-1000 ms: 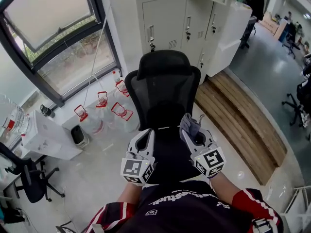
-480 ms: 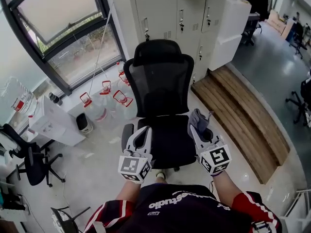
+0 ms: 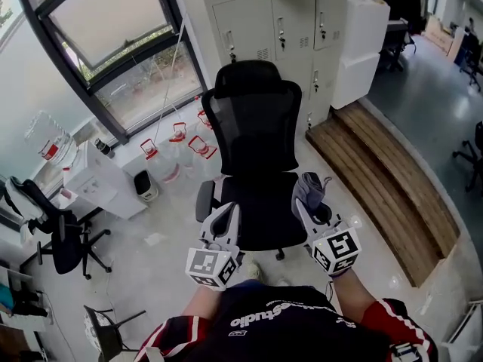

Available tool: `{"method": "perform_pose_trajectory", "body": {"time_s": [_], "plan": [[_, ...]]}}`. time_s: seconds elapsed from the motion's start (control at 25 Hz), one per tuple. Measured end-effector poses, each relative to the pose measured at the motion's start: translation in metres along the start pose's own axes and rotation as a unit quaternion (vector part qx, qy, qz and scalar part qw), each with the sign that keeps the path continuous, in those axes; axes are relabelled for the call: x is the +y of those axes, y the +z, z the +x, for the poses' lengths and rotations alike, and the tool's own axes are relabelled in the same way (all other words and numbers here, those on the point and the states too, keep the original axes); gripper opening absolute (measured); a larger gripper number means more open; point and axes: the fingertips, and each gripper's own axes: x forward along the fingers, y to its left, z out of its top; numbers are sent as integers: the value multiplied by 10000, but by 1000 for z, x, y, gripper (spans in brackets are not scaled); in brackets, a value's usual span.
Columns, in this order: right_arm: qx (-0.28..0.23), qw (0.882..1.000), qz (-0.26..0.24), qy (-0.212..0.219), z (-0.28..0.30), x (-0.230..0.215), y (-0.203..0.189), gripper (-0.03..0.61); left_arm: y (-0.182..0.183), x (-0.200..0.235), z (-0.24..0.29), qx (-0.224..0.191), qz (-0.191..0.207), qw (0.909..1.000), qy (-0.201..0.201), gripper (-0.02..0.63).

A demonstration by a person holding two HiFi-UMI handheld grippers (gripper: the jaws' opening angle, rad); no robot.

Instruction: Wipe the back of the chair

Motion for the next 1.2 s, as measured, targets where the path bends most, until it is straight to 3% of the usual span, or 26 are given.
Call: {"method": "perform_pose_trajectory", "body": {"time_s": [0.4, 0.72, 1.2], "plan": [[13, 9999, 31, 160, 3, 47, 3, 69, 4, 15, -31, -64, -67, 10000, -13, 25], [-97, 9996, -9, -258, 5, 90, -2, 69, 11, 48, -58, -230, 13, 9997, -93, 23], [64, 9978, -246, -618, -3, 105, -7, 67, 11, 53, -54, -283, 7, 9992, -298, 23]]}}
